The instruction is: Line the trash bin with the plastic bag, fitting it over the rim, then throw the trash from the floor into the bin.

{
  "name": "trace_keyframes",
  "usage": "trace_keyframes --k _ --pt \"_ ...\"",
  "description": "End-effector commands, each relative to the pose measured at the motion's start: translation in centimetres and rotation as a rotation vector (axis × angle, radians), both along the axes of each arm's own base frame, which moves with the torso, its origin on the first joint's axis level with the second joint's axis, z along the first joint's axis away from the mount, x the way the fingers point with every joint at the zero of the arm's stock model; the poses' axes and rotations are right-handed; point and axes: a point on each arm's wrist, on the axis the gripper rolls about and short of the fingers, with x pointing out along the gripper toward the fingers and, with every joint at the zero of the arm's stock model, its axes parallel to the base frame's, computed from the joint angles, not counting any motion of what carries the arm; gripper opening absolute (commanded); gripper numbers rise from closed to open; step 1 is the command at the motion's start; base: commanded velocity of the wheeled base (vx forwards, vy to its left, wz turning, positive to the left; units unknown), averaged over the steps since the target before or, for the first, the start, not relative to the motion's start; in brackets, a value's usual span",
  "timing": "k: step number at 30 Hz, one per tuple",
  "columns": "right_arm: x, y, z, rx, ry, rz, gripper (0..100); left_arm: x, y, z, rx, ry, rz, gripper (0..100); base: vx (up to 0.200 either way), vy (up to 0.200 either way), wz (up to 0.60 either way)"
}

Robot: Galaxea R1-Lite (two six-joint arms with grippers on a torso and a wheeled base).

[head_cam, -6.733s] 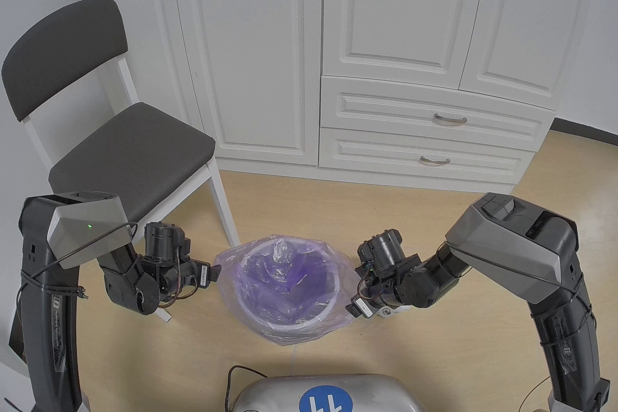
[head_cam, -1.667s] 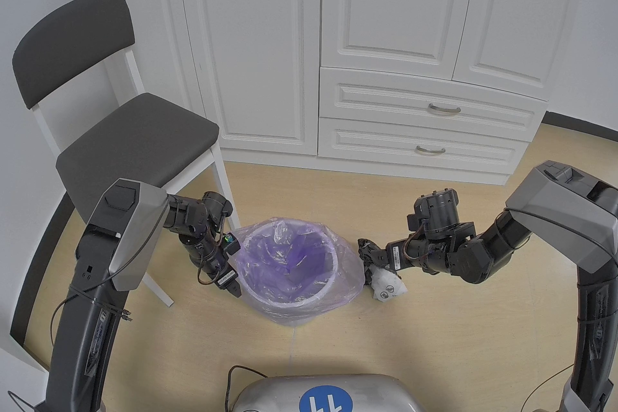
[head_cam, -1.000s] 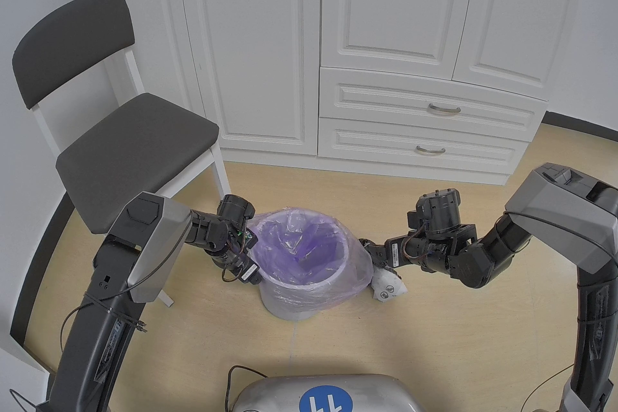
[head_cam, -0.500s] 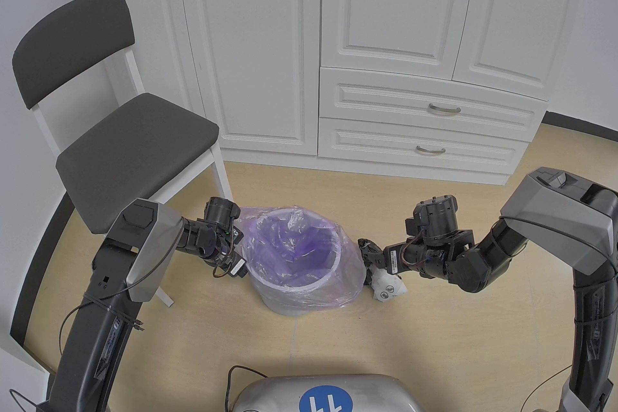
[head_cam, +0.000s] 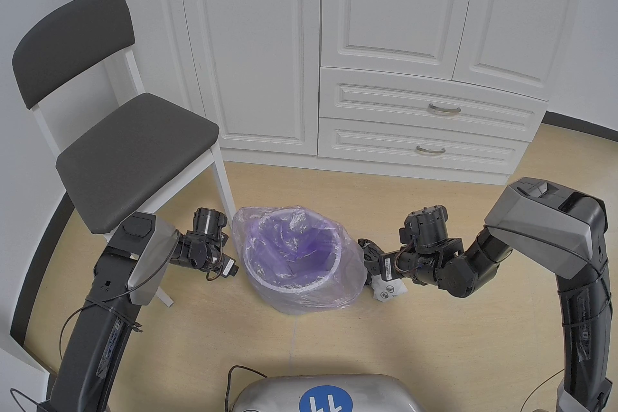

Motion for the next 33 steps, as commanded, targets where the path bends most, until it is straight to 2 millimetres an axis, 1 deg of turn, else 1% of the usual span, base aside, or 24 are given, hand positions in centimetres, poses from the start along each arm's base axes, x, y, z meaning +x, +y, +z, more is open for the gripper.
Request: trace_keyframes --k 1,3,4,6,8,12,14,18,23,25,28,30,32,33 --pt "0.4 0.5 -1.6 0.015 0.025 -0.011 100 0.3 0.4 -0.1 -0.048 -0.039 0.056 100 0.0 0.0 0.0" --pt "0.4 0.6 -1.7 0.016 0.027 -0.01 100 0.3 0.3 0.0 -0.056 -0.044 0.059 100 0.0 0.0 0.0" --pt "0.8 1.3 -2.4 0.035 0.028 -0.015 100 0.6 -0.1 0.5 -0.115 -0.083 0.109 100 0.0 0.0 0.0" --pt "1.4 1.7 -2.7 0.063 0.021 -0.036 100 0.7 -0.4 0.8 -0.154 -0.108 0.137 100 0.0 0.0 0.0" --pt "1.7 2.1 -3.0 0.089 0.023 -0.053 100 0.7 -0.8 0.8 -0.168 -0.11 0.145 100 0.0 0.0 0.0" --pt "2.2 2.2 -3.5 0.111 0.023 -0.07 100 0.6 -0.8 0.7 -0.167 -0.109 0.169 100 0.0 0.0 0.0" --pt "2.6 2.4 -3.6 0.129 0.017 -0.081 100 0.6 -0.8 0.4 -0.169 -0.119 0.188 100 0.0 0.0 0.0" --pt "3.4 2.9 -3.5 0.197 0.006 -0.12 100 0.8 -1.8 0.7 -0.219 -0.176 0.192 100 0.0 0.0 0.0" --pt "3.7 3.0 -3.7 0.23 0.01 -0.139 100 0.9 -2.5 1.2 -0.236 -0.211 0.194 100 0.0 0.0 0.0" --pt "3.7 3.0 -3.6 0.233 0.012 -0.141 100 0.8 -2.3 1.2 -0.19 -0.191 0.232 100 0.0 0.0 0.0" --pt "3.6 2.8 -3.5 0.23 0.015 -0.144 100 0.3 -1.4 1.3 -0.078 -0.135 0.319 100 0.0 0.0 0.0" --pt "3.7 2.6 -3.4 0.231 0.013 -0.148 100 0.3 -0.7 1.8 -0.061 -0.13 0.342 100 0.0 0.0 0.0" --pt "3.7 2.5 -3.4 0.231 0.013 -0.15 100 0.4 -0.6 1.9 -0.06 -0.132 0.346 100 0.0 0.0 0.0" --pt "3.7 2.4 -3.4 0.231 0.013 -0.15 100 -0.1 -0.2 2.6 -0.055 -0.121 0.352 100 0.0 0.0 0.0"
